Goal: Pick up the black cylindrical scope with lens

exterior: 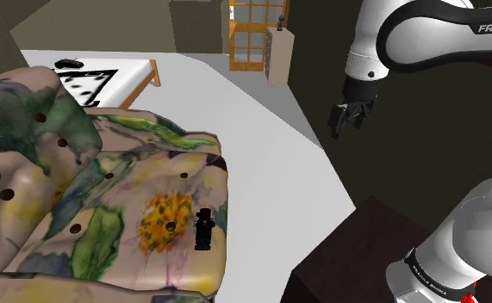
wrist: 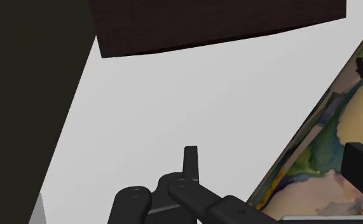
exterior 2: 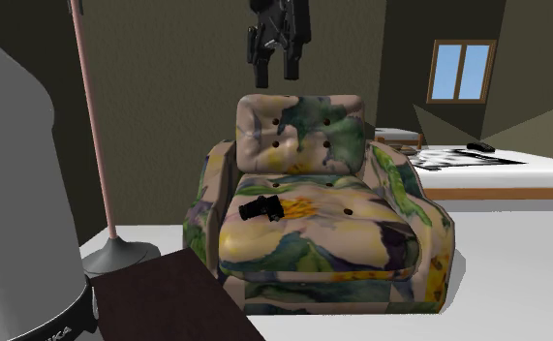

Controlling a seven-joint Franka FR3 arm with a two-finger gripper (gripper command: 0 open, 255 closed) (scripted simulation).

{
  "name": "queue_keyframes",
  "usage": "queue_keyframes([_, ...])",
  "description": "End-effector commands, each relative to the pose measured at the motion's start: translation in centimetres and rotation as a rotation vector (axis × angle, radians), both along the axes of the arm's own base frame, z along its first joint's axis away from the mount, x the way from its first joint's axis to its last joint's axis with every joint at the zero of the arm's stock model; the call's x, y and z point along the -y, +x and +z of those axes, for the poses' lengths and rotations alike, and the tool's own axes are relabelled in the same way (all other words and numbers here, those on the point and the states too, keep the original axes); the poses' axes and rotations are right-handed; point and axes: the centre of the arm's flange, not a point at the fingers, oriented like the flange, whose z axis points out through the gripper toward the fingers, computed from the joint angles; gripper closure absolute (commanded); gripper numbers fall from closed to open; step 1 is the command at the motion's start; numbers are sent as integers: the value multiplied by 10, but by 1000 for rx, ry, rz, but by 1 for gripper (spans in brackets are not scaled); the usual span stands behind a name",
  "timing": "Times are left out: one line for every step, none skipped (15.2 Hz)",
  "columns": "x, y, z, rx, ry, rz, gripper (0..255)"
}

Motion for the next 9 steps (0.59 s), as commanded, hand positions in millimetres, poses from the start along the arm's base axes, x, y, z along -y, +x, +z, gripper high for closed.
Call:
queue_keyframes([-13, 7, -18, 9, 13, -6, 0])
queue_keyframes([-21, 12, -27, 12, 18, -8, 0])
queue_keyframes([-28, 16, -36, 16, 24, -11, 0])
queue_keyframes([-35, 21, -45, 19, 30, -13, 0])
queue_keyframes([-42, 25, -54, 23, 35, -16, 0])
queue_keyframes([-50, 30, -63, 26, 41, -18, 0])
queue_keyframes([-57, 34, -72, 30, 47, -20, 0])
queue_keyframes([-64, 39, -81, 33, 53, -23, 0])
queue_keyframes([-72, 44, -90, 36, 58, -25, 0])
